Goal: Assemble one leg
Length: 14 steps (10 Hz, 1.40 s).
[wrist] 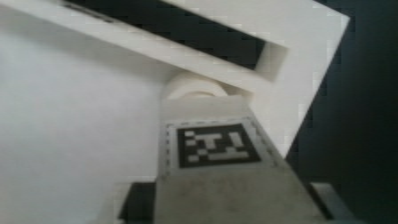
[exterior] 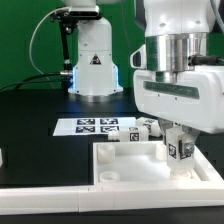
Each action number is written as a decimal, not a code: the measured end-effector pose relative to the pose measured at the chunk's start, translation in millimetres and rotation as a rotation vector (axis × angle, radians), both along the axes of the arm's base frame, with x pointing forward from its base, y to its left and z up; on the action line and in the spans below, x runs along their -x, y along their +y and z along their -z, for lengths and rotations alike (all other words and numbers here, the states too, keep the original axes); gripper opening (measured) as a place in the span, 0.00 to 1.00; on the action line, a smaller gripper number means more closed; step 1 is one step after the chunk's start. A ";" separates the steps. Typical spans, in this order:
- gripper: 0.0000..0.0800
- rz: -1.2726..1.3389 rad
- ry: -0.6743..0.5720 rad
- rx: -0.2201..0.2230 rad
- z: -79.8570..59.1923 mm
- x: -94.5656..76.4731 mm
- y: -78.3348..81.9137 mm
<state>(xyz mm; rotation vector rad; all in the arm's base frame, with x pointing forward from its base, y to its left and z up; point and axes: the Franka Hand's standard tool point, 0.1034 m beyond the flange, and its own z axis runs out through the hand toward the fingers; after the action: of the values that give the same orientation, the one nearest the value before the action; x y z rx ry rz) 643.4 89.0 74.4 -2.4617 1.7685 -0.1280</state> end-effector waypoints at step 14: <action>0.61 -1.079 0.047 0.164 -9.9 -3.6 9.2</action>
Offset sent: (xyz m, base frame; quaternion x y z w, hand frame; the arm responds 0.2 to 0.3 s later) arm -0.0033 0.0111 0.0192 -0.1509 -0.0319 -0.4349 0.8872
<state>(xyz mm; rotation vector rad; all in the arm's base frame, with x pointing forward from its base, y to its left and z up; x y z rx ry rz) 647.0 98.1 84.3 -3.1461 0.2521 -0.1125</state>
